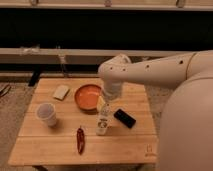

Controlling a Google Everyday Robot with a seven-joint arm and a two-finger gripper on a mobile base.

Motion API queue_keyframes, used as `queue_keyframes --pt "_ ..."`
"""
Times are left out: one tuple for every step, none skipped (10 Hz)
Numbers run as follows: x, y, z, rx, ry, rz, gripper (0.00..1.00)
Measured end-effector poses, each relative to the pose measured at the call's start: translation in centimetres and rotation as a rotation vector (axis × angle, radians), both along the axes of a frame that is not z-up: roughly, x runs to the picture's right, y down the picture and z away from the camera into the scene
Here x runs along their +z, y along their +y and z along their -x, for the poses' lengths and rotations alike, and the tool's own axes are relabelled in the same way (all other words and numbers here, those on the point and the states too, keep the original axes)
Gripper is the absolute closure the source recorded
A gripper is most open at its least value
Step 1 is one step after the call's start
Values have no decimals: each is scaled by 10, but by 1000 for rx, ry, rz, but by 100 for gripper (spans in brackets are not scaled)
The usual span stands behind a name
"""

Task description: Knock the bottle over

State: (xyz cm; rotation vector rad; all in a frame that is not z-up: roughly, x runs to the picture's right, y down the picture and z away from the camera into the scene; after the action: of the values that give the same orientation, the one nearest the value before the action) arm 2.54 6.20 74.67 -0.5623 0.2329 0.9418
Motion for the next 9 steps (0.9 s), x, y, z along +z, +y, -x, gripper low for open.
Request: queue_keyframes --pt "6 -8 -2 -7 11 -11 20" --pt "11 -15 -2 -15 23 -23 20" --pt "16 -21 -2 -24 33 -37 20" --pt "17 -24 -3 -25 37 -44 20" --pt "18 -27 -2 -23 36 -51 20" --pt "17 -31 0 -18 29 -59 20" --pt "16 -32 1 -15 22 -63 20" --pt "14 -34 3 -6 9 -60 20" --pt "13 -35 3 20 -14 -49 20"
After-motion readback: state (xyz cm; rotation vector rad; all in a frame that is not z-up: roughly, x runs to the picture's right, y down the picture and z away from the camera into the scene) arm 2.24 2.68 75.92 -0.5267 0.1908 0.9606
